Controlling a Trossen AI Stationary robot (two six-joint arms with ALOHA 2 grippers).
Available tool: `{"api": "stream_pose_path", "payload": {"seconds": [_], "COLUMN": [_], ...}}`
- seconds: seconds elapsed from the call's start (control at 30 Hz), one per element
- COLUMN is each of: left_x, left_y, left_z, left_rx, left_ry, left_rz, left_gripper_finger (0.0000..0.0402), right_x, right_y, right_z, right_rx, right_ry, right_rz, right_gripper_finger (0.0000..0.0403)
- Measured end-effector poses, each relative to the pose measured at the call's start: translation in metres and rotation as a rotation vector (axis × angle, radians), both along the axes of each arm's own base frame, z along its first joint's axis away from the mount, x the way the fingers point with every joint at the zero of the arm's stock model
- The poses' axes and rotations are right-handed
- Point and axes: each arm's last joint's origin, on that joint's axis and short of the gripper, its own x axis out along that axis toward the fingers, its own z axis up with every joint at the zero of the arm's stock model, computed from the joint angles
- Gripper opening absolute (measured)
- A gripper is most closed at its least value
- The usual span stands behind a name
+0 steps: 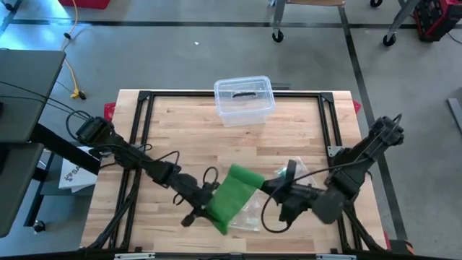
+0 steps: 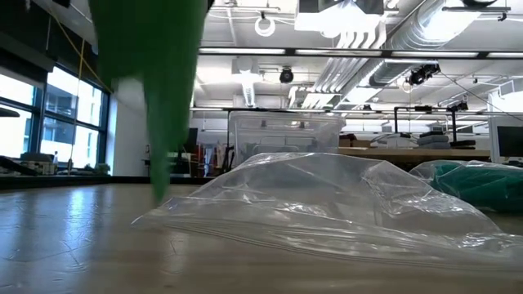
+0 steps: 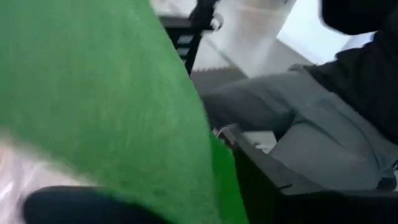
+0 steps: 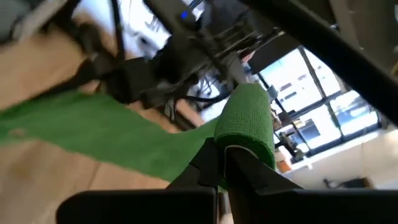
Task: Roll bandage
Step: Roll the green bandage
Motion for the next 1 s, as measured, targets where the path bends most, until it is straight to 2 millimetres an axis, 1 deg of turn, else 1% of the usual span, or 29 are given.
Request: {"api": "stream_pose_path", "payload": {"seconds": [0.13, 0.23, 0.33, 0.37, 0.43, 0.57, 0.7, 0.77, 0.87, 0.93, 1.0], "left_x": [0.002, -0.001, -0.007, -0.008, -0.012, -0.02, -0.031, -0.035, -0.04, -0.042, -0.042], "left_y": [0.014, 0.026, 0.043, 0.048, 0.055, 0.061, 0.061, 0.055, 0.044, 0.038, 0.033], "left_z": [-0.009, -0.021, -0.036, -0.04, -0.04, -0.022, 0.001, 0.014, 0.027, 0.033, 0.035], "left_rx": [0.022, 0.11, 0.213, 0.226, 0.222, 0.192, 0.193, 0.173, 0.131, 0.11, 0.085], "left_ry": [0.109, 0.219, 0.367, 0.383, 0.372, 0.267, 0.044, -0.115, -0.336, -0.431, -0.473], "left_rz": [0.008, 0.004, 0.085, 0.102, 0.121, 0.134, 0.243, 0.294, 0.32, 0.329, 0.344], "left_gripper_finger": [0.0145, 0.0181, 0.0191, 0.0191, 0.0186, 0.0171, 0.016, 0.0156, 0.0152, 0.0151, 0.0151], "right_x": [0.006, 0.011, 0.014, 0.016, 0.017, 0.017, 0.017, 0.019, 0.019, 0.018, 0.018], "right_y": [0.005, 0.01, 0.013, 0.014, 0.015, 0.015, 0.017, 0.019, 0.023, 0.024, 0.025], "right_z": [-0.021, -0.031, -0.037, -0.039, -0.042, -0.044, -0.046, -0.05, -0.063, -0.072, -0.076], "right_rx": [-0.11, -0.143, -0.152, -0.146, -0.145, -0.072, 0.091, 0.143, 0.122, 0.093, 0.102], "right_ry": [0.107, 0.134, 0.139, 0.141, 0.147, 0.136, 0.154, 0.173, 0.234, 0.28, 0.296], "right_rz": [0.002, -0.011, -0.029, -0.032, -0.033, -0.043, 0.02, 0.033, 0.034, 0.021, 0.003], "right_gripper_finger": [0.0001, 0.0001, 0.0001, 0.0001, 0.0001, 0.0001, 0.0001, 0.0001, 0.0001, 0.0001, 0.0001]}}
